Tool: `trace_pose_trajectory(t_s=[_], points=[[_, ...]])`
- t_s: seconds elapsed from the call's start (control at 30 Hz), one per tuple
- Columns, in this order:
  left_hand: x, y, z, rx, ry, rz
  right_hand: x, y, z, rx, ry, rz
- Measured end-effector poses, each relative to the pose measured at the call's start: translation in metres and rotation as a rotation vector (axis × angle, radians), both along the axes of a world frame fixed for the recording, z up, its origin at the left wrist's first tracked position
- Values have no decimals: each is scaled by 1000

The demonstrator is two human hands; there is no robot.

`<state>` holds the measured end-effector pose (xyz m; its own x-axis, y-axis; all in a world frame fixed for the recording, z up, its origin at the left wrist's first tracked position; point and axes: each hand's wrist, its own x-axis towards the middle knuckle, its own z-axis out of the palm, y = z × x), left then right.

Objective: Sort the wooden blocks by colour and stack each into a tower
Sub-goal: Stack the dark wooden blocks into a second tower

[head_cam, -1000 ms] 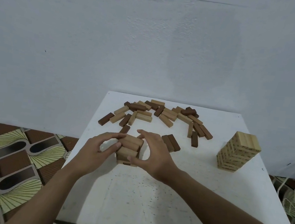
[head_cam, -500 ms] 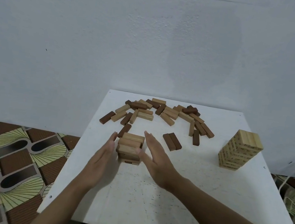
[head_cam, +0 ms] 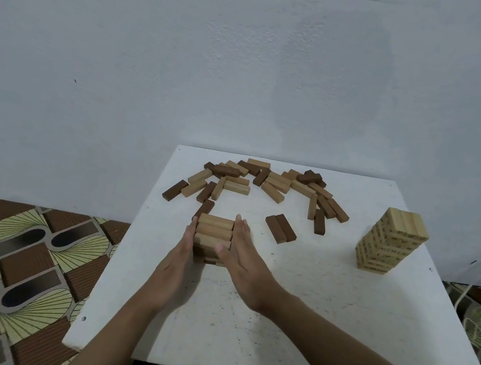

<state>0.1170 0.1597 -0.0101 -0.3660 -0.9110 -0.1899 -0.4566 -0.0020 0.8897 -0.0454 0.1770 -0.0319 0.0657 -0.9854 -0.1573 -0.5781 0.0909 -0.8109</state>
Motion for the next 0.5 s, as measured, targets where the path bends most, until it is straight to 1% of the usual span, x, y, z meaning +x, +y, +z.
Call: trace_pose_trajectory(t_s=[0.07, 0.13, 0.2, 0.3, 0.33, 0.43, 0.5], points=[[5, -7, -26, -54, -48, 15, 0, 0, -1, -1, -1, -11], [9, -12, -38, -192, -78, -38, 0, 2, -3, -4, 4, -21], [14, -23, -48, -257, -126, -64, 0, 3, -6, -7, 25, -14], [13, -24, -50, -284, -193, -83, 2, 5, -13, -15, 50, -7], [11, -22, -51, -272, -186, -53, 4, 5, -14, -15, 49, -12], [9, -14, -48, -145, 23, 42, 8, 3, -16, -12, 37, -30], [8, -10, -49, -157, 92, 40, 8, 2, -17, -15, 30, -36]])
